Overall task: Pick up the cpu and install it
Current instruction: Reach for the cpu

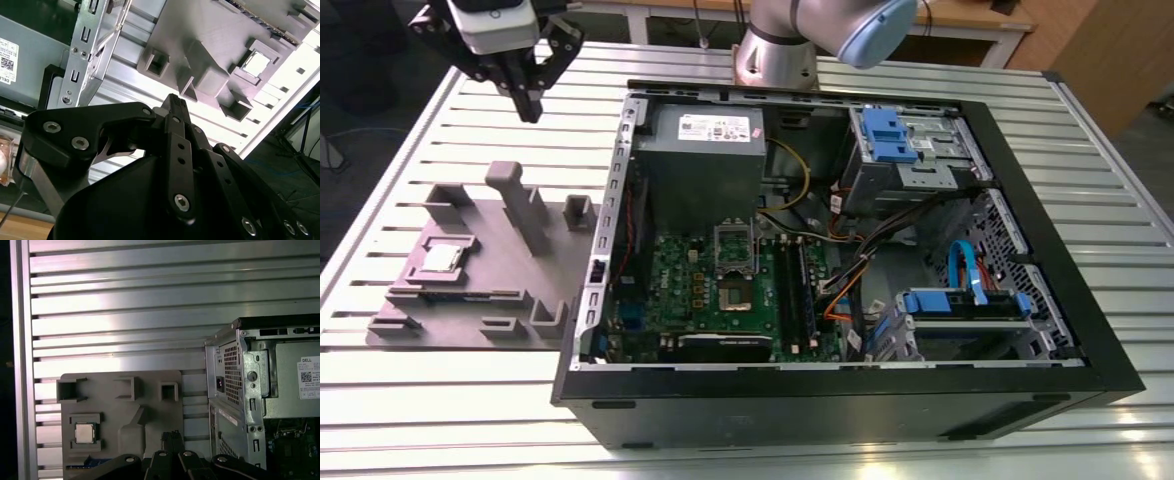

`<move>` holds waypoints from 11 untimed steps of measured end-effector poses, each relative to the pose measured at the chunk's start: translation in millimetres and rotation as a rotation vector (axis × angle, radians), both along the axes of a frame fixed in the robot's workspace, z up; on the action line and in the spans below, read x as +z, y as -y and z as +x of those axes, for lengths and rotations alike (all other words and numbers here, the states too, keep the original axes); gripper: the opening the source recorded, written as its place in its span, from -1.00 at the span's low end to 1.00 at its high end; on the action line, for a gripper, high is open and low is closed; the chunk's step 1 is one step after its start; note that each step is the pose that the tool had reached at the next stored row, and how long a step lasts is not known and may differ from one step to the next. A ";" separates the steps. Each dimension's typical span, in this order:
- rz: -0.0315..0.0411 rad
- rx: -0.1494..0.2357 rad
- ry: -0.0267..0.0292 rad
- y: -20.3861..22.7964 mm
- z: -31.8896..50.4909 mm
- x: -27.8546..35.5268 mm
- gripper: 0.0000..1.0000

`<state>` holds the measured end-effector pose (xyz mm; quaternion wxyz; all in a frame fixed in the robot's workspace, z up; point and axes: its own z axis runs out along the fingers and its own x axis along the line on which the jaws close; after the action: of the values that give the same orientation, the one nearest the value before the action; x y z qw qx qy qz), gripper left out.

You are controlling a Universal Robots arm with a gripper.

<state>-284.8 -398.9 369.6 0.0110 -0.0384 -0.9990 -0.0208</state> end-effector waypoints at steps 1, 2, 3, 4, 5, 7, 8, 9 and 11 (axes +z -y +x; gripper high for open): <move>0.0000 0.000 -0.0001 0.0 -0.6 -0.1 -0.80; -0.0001 0.000 -0.0003 0.0 -1.2 -0.2 -0.80; 0.0000 0.000 -0.0003 0.0 -1.7 -0.3 -0.80; 0.0000 0.000 -0.0003 0.0 -2.3 -0.4 -0.80; 0.0000 0.000 -0.0004 0.0 -2.8 -0.5 -0.80; 0.0001 0.000 -0.0006 0.0 -3.6 -0.7 -0.80; 0.0000 0.000 -0.0008 0.0 -4.1 -0.8 -0.80; 0.0000 0.000 -0.0010 0.0 -4.5 -0.9 -0.80; -0.0001 0.000 -0.0014 0.0 -5.5 -1.0 -0.80</move>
<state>-290.2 -398.9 368.5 0.0117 -0.0384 -0.9990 -0.0207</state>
